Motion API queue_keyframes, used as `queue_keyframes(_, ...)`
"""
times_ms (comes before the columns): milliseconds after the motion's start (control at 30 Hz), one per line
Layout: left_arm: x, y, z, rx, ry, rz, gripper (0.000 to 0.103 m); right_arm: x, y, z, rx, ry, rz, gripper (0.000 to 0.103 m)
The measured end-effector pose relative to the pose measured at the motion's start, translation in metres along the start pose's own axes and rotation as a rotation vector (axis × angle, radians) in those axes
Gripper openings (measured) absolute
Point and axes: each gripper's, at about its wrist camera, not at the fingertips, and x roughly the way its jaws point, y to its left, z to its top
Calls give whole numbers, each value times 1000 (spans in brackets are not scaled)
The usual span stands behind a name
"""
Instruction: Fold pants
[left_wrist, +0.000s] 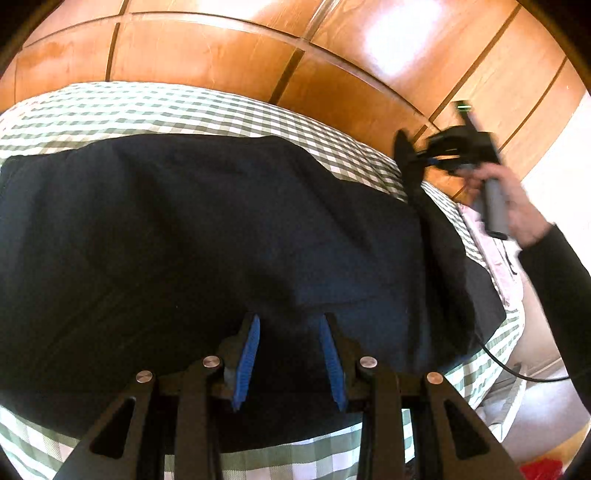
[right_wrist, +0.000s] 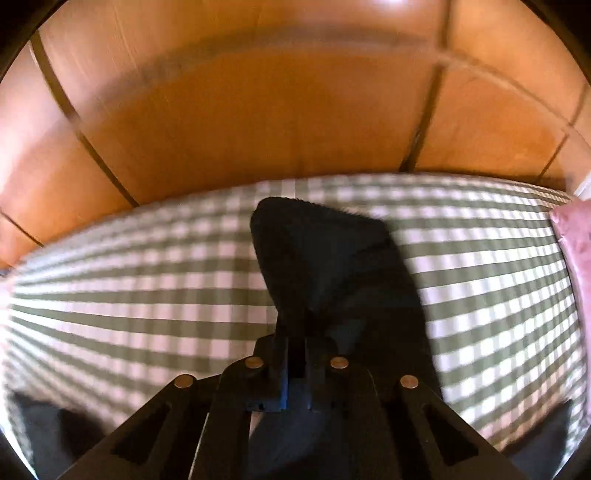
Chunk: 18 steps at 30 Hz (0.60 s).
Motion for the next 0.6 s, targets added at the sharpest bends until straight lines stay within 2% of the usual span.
queue_keyframes(200,-2,-8,1,5,6,-13,33,-123,-74,-23,164,-209,227,6)
queue_keyframes(300,-1,-13,1,15,15,-15,33,-179,-128,-60,269,-304,279,6)
queue_keyframes(433,2,-21,2,37,25,-7,33,-200,-193,-120,405,-340,301,6)
queue_keyframes(533,3,-29,1,55,35,-3,33,-189,-241,-166,524,-312,293,6)
queue_keyframes(600,4,-34,1,72,42,7,33,-166,-272,-197,620,-274,269,6)
